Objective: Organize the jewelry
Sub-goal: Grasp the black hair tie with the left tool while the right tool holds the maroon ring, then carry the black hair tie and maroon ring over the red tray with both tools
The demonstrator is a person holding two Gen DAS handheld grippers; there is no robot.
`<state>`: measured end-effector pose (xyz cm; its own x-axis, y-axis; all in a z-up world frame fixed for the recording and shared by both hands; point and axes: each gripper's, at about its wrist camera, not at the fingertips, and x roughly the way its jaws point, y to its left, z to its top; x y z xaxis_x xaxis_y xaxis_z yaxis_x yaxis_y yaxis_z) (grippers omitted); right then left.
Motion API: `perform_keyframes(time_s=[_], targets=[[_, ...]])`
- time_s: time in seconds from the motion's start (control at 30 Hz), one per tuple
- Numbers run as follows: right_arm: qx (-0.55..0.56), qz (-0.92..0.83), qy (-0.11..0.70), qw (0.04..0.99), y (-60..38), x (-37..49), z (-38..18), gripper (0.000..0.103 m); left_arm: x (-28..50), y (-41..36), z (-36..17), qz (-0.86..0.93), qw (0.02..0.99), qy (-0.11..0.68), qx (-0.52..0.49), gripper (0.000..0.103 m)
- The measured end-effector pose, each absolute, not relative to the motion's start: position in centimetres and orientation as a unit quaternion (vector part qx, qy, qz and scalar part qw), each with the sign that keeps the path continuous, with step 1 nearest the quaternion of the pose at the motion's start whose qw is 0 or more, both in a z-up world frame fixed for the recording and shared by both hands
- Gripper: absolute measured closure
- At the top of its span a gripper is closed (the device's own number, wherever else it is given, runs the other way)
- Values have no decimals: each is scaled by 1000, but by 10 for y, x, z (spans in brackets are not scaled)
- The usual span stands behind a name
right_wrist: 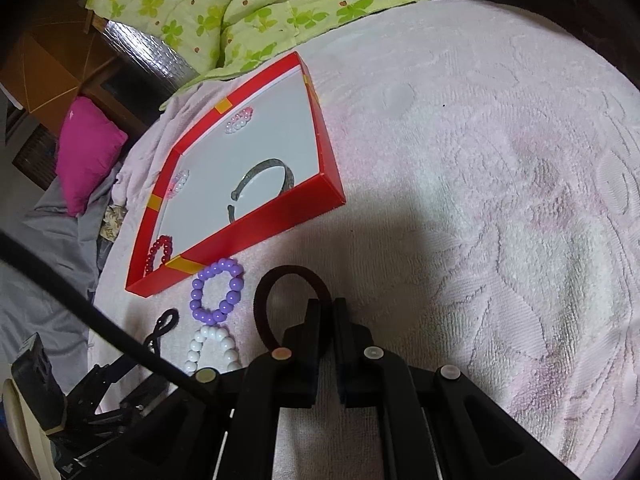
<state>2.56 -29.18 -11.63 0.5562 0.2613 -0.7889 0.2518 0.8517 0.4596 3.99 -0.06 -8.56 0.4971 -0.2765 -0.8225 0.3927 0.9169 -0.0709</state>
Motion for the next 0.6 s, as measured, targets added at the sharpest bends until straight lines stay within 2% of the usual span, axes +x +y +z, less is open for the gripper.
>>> perform_keyframes(time_s=[0.17, 0.23, 0.27, 0.3, 0.37, 0.43, 0.6], targets=[[281, 7, 475, 834, -295, 28, -116, 95, 45, -7, -83, -200, 863, 461, 53, 27], [280, 7, 474, 835, -295, 28, -116, 95, 50, -13, -83, -212, 861, 461, 44, 30], [277, 8, 474, 836, -295, 29, -116, 95, 51, -16, -83, -217, 860, 460, 45, 42], [275, 8, 473, 837, -294, 29, -115, 95, 53, -19, -85, -221, 857, 463, 49, 60], [268, 10, 472, 840, -292, 29, -114, 96, 56, -25, -93, -222, 848, 477, 58, 74], [264, 11, 470, 842, -290, 29, -112, 96, 55, -26, -93, -225, 854, 465, 64, 80], [259, 29, 456, 851, -282, 27, -103, 96, 49, -17, -82, -250, 856, 451, 39, 84]])
